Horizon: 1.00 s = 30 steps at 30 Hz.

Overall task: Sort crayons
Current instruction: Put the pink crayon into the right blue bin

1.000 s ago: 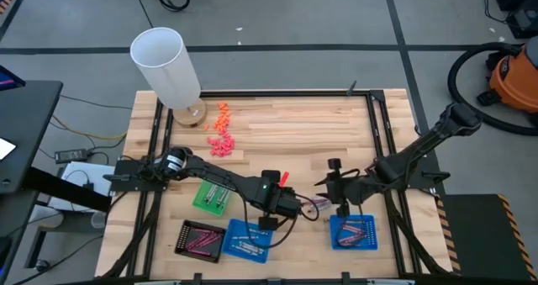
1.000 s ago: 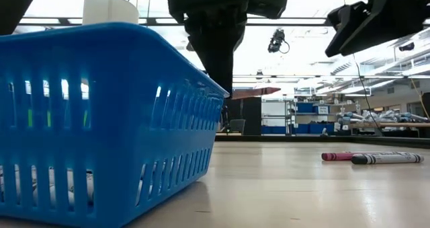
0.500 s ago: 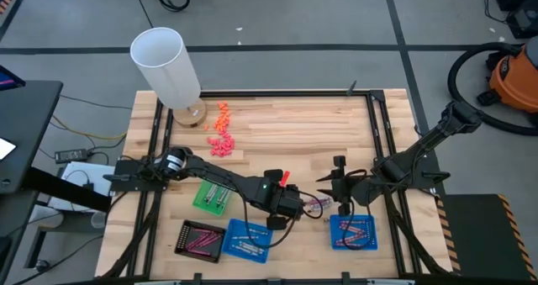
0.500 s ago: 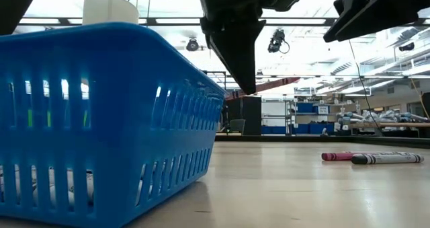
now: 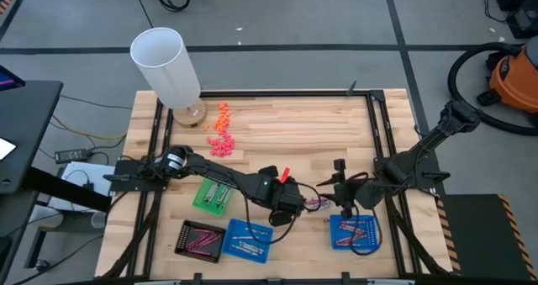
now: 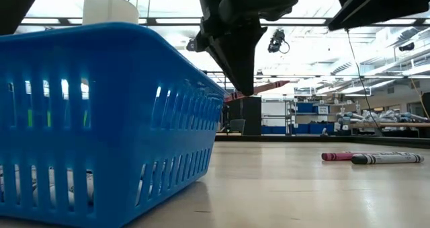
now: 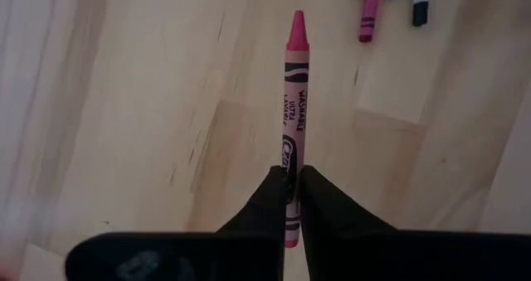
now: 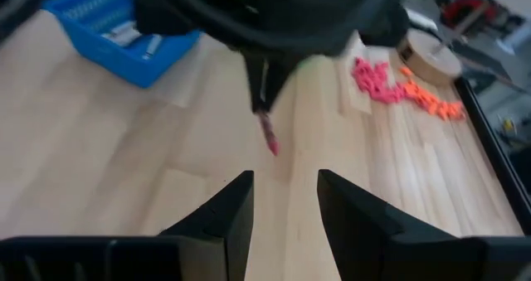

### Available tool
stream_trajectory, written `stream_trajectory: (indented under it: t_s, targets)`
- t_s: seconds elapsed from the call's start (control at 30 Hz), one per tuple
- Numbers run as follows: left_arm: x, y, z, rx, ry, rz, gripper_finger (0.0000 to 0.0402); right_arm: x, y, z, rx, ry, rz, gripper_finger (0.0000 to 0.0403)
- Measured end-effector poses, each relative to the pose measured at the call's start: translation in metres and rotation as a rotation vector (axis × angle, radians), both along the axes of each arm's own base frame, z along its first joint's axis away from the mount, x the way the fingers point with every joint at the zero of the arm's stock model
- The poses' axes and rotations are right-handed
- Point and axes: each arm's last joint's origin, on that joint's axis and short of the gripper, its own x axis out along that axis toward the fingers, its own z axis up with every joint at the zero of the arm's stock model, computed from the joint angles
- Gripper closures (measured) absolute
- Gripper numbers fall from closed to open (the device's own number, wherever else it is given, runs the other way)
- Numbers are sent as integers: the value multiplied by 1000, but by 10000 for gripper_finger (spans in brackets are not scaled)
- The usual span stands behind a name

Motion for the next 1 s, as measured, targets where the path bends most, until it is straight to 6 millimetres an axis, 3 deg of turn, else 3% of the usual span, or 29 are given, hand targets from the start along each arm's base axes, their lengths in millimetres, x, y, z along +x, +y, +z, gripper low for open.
stream_trajectory:
  t_s: [0.37, 0.57, 0.77, 1.0]
  targets:
    - [11, 11, 2, -92, -95, 115, 368, -7, 16, 3, -69, -30, 117, 258]
    - [26, 7, 9, -146, -235, 21, 360, -11, 11, 0, -134, -28, 7, 258]
    - [34, 1, 15, -114, -329, -107, 359, -16, 8, -6, -68, 41, -13, 258]
    - [40, 1, 20, -58, -395, -157, 359, -15, 10, 4, -50, 7, -27, 258]
